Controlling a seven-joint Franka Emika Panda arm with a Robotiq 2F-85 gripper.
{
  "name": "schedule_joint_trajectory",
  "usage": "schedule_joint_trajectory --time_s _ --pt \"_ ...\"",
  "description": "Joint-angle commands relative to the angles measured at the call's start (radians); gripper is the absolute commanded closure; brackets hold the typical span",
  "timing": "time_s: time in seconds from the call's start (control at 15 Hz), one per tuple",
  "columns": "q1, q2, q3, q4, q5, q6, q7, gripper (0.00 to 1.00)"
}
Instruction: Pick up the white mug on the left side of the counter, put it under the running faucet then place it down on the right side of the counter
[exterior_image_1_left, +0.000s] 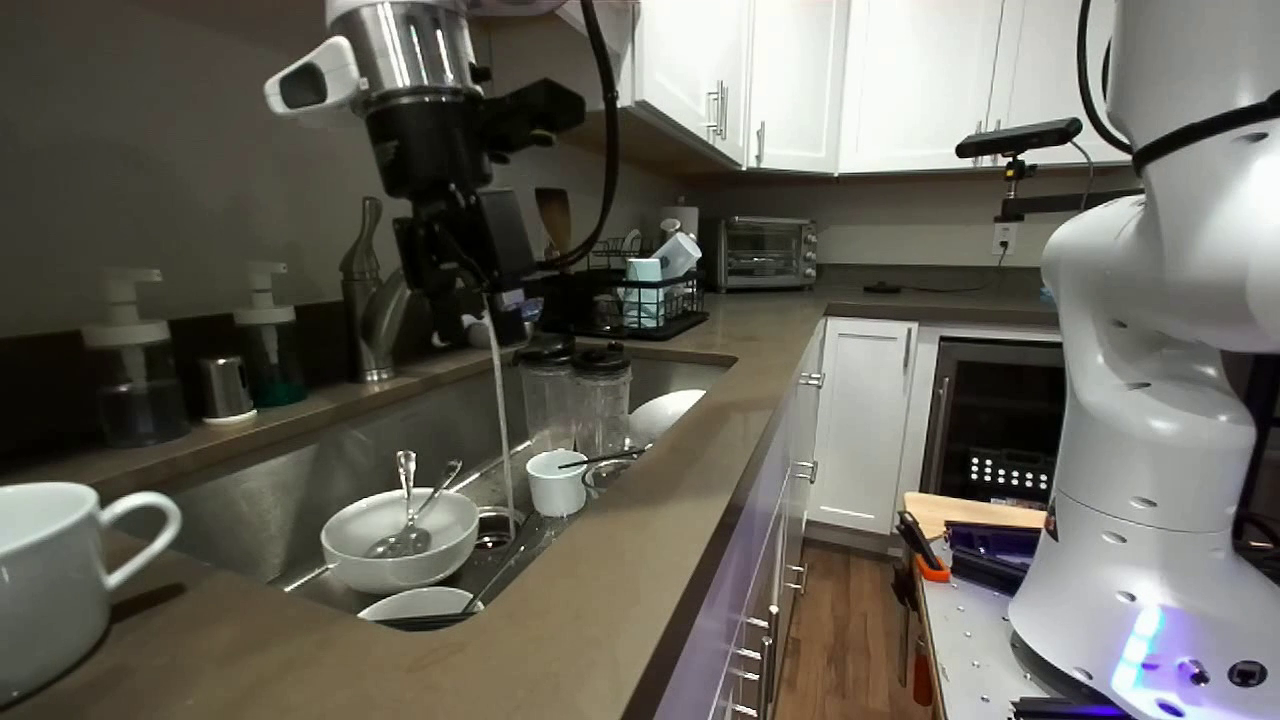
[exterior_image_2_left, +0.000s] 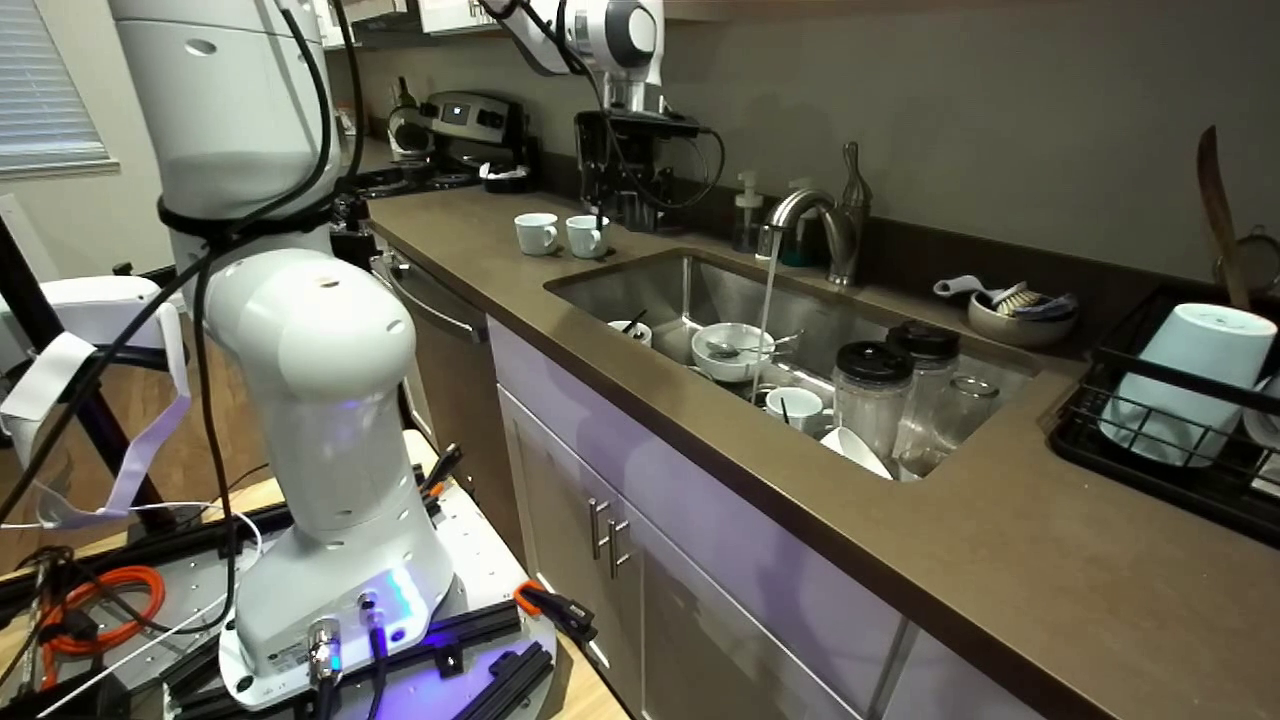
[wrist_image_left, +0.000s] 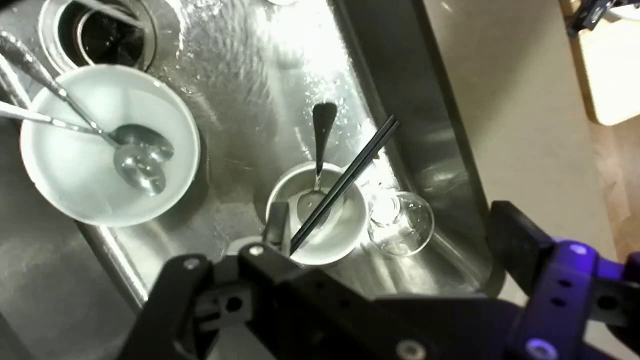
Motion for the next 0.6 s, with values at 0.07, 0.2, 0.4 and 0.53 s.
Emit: schedule_joint_trajectory --time_s 0.07,0.2,0.4,0.53 --pt "0.026 0.087 0.04 0.033 -0.063 0.176 -0.011 0.0" --pt "0.026 0.114 0.055 0.03 -0.045 0.268 -0.033 0.0" --pt "0.023 0.17 0.081 0.054 -0.012 0.354 -0.089 0.0" --pt "0.02 0.208 0.095 0.084 0.001 0.368 -0.132 0.0"
